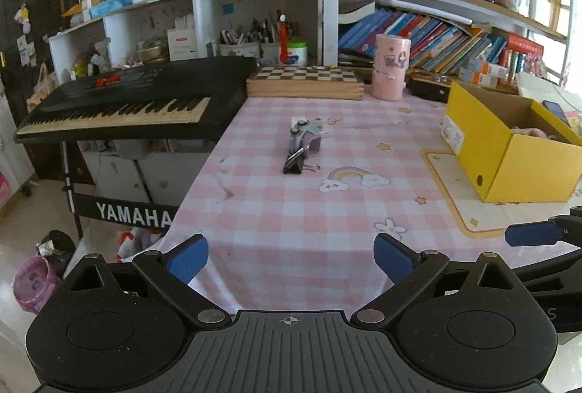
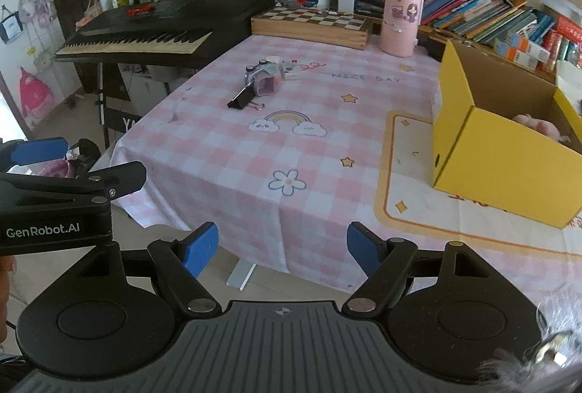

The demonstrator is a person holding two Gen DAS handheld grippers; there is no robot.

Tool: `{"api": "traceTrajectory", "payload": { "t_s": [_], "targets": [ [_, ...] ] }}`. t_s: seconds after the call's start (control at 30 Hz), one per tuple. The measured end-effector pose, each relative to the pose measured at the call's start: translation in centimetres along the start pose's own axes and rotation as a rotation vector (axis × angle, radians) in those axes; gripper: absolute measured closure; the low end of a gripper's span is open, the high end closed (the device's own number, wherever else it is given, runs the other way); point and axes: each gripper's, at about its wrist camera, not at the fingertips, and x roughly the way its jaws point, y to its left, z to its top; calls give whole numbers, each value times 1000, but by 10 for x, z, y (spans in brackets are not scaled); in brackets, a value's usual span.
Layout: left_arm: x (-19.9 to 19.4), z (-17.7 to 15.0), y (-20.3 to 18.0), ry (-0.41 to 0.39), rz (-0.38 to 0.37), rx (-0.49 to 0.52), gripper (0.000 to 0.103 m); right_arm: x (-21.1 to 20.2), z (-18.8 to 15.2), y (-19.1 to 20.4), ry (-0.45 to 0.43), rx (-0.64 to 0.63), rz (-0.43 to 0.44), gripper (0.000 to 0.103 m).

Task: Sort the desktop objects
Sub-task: 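Reach the right tool toward the grey toy truck on the table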

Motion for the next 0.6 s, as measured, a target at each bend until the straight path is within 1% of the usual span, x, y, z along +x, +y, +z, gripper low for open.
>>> {"api": "traceTrajectory", "payload": {
  "t_s": [0.37, 0.6],
  "targets": [
    [43, 23, -5, 46, 13, -31, 4, 39, 33, -21, 44, -17, 27, 26],
    [65, 40, -9, 67, 46, -53, 4, 64, 57, -34, 68, -39, 60, 26]
  ]
}}
